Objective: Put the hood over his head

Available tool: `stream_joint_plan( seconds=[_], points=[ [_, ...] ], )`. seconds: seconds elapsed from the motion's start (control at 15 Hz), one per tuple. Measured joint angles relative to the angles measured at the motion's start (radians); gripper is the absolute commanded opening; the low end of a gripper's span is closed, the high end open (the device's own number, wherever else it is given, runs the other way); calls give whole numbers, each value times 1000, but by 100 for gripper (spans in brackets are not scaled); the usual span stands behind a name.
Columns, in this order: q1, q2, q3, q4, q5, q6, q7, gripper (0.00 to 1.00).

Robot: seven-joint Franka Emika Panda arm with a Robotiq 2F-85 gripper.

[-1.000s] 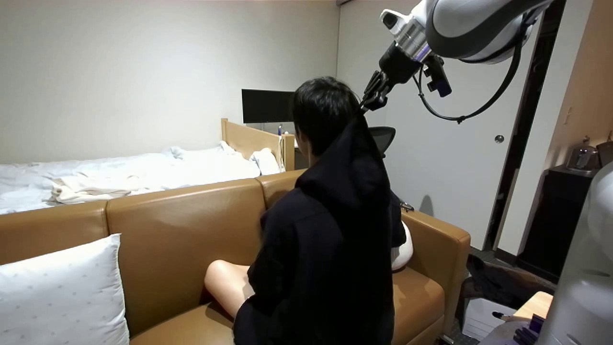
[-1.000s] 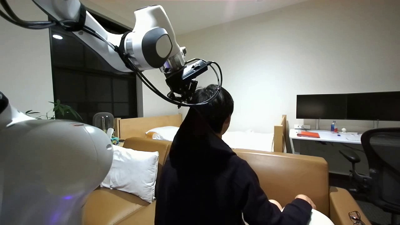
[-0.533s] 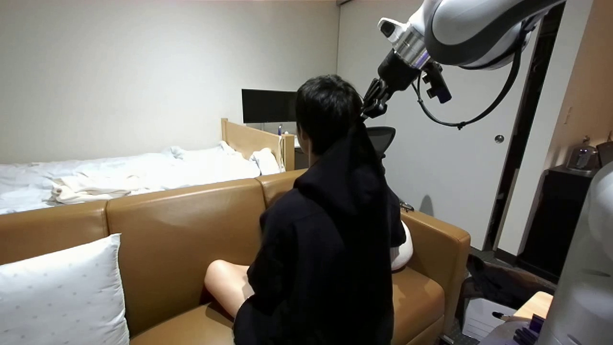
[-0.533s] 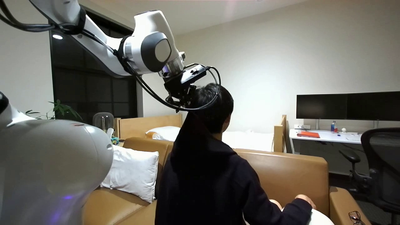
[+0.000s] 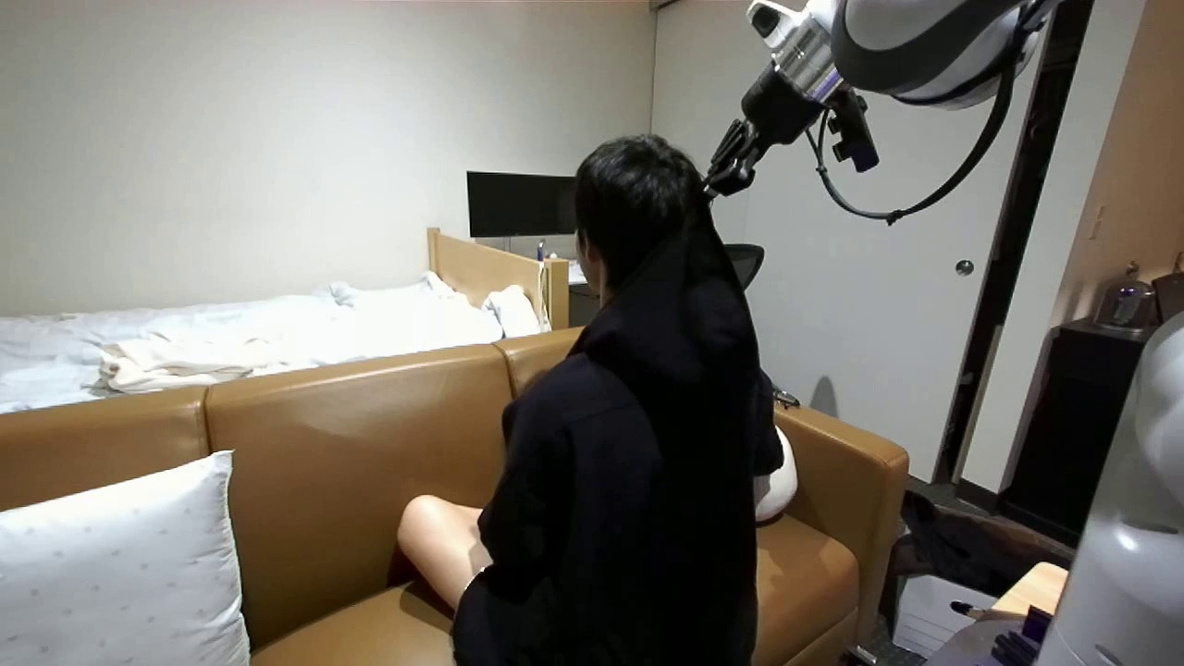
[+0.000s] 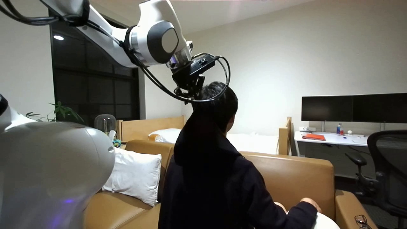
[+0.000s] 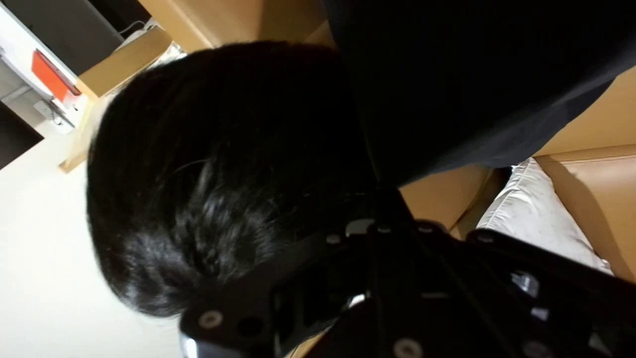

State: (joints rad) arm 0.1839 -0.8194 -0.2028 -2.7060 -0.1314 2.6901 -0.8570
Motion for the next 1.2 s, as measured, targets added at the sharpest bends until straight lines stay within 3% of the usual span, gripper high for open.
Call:
stream_joint_plan(
  seconds=[0.4, 0.47, 0.6, 0.8, 0.87, 1.07, 1.13, 1.2],
  points=[
    [-3, -1, -29, 115, -16, -23, -1, 0],
    [-4, 0, -29, 132, -22, -25, -1, 26],
    [-14, -1, -25, 147, -42, -24, -1, 31],
    [-29, -1, -16, 131, -52, -24, 0, 51],
    [-29, -1, -16, 118, -51, -25, 1, 32],
    [-28, -1, -17, 113, -51, -25, 1, 51],
    [-28, -1, -17, 114, -51, -25, 1, 52],
    [-28, -1, -17, 115, -51, -25, 1, 77]
  ],
)
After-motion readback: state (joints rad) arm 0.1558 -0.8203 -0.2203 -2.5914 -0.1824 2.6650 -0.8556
